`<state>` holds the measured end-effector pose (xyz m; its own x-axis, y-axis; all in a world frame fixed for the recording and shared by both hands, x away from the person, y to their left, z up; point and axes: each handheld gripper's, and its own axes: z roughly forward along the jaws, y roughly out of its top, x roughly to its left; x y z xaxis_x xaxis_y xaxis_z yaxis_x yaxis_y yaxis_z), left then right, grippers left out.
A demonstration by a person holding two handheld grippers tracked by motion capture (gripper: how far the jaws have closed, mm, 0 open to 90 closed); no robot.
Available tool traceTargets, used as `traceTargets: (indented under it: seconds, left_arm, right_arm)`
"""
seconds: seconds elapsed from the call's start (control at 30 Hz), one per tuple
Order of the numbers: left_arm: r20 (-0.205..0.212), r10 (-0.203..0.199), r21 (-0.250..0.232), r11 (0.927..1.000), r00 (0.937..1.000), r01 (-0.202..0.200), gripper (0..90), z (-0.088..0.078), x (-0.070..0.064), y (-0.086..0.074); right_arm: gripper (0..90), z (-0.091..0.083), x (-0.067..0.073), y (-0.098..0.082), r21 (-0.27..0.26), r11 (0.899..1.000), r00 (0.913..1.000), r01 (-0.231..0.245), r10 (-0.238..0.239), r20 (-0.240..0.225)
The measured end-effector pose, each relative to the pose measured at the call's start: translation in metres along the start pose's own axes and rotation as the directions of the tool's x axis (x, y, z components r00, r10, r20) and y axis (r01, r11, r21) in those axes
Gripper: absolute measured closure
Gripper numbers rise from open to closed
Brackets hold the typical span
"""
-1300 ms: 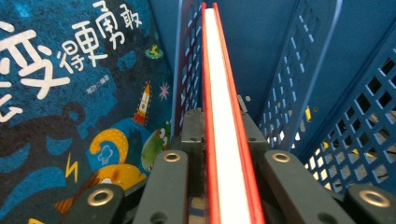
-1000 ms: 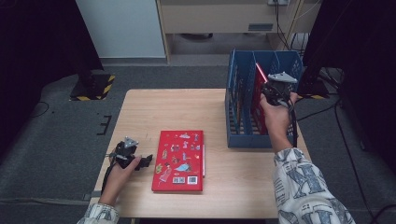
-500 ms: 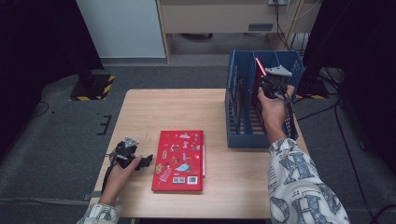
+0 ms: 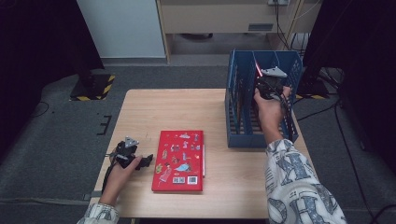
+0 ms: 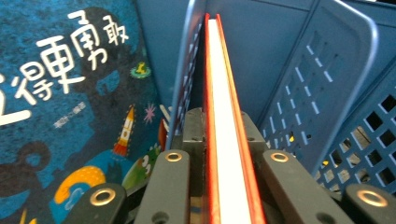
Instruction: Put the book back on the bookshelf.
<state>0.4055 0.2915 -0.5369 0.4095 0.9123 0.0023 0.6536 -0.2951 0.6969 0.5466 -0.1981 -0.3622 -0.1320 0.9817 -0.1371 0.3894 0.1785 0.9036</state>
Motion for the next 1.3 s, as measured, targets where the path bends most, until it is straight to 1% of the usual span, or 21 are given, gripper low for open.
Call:
traceTargets:
  seconds: [0.23, 0.33, 0.47, 0.63, 0.67, 0.77, 0.8, 0.9, 0.93, 1.0, 1.07, 1.23, 1.3]
  left_arm:
    - [0.001, 0.001, 0.000, 1.0000, 1.0000, -0.001, 0.0, 0.000, 0.000, 0.000]
    - [0.002, 0.001, 0.000, 1.0000, 1.0000, -0.001, 0.0, 0.000, 0.000, 0.000]
    - [0.002, 0.001, 0.000, 1.0000, 1.0000, -0.001, 0.0, 0.000, -0.001, 0.000]
    - [0.003, 0.002, 0.000, 1.0000, 1.0000, -0.002, 0.0, 0.000, -0.001, 0.000]
    - [0.003, 0.005, 0.002, 1.0000, 1.0000, -0.005, 0.0, 0.000, 0.000, 0.000]
    - [0.004, 0.006, 0.002, 1.0000, 1.0000, -0.006, 0.0, 0.000, 0.000, 0.001]
    - [0.004, 0.006, 0.002, 1.0000, 1.0000, -0.006, 0.0, 0.000, 0.000, 0.001]
    - [0.004, 0.007, 0.003, 1.0000, 1.0000, -0.007, 0.0, 0.000, -0.001, 0.001]
    - [0.004, 0.007, 0.002, 1.0000, 1.0000, -0.007, 0.0, 0.000, -0.001, 0.001]
    - [0.004, 0.007, 0.003, 1.0000, 1.0000, -0.007, 0.0, 0.001, -0.001, 0.001]
    - [0.004, 0.007, 0.002, 1.0000, 1.0000, -0.007, 0.0, 0.001, -0.001, 0.001]
    - [0.004, 0.007, 0.002, 1.0000, 1.0000, -0.007, 0.0, 0.001, -0.001, 0.001]
    - [0.004, 0.007, 0.002, 1.0000, 1.0000, -0.007, 0.0, 0.001, -0.001, 0.001]
  right_arm:
    - [74.2, 0.000, 0.006, 0.000, 0.003, 1.000, 0.9999, 0.013, -0.013, -0.010]
    - [69.8, 0.000, 0.005, 0.000, 0.007, 1.000, 0.9996, 0.011, -0.011, -0.027]
    - [61.1, -0.003, 0.007, 0.001, 0.004, 1.000, 0.9990, 0.000, 0.000, -0.045]
    - [46.2, -0.006, 0.009, 0.003, 0.000, 1.000, 0.9981, -0.002, 0.002, -0.062]
    - [41.9, -0.007, 0.009, 0.004, 0.001, 1.000, 0.9982, -0.005, 0.005, -0.059]
    - [34.5, -0.011, 0.007, 0.005, -0.001, 1.000, 0.9974, -0.009, 0.009, -0.071]
    - [30.9, -0.011, 0.006, 0.005, 0.001, 1.000, 0.9965, -0.017, 0.017, -0.082]
    - [24.2, -0.016, 0.003, 0.006, 0.012, 0.999, 0.9929, -0.039, 0.040, -0.112]
    - [22.4, -0.019, 0.002, 0.007, 0.004, 0.999, 0.9911, -0.044, 0.045, -0.125]
    - [20.3, -0.025, 0.002, 0.007, -0.012, 0.999, 0.9905, -0.041, 0.039, -0.132]
    - [17.5, -0.029, 0.000, 0.007, -0.012, 0.999, 0.9893, -0.039, 0.037, -0.141]
    - [14.9, -0.036, -0.003, 0.002, -0.003, 0.999, 0.9852, -0.048, 0.047, -0.165]
    - [14.2, -0.039, -0.004, 0.001, -0.012, 0.999, 0.9848, -0.042, 0.039, -0.170]
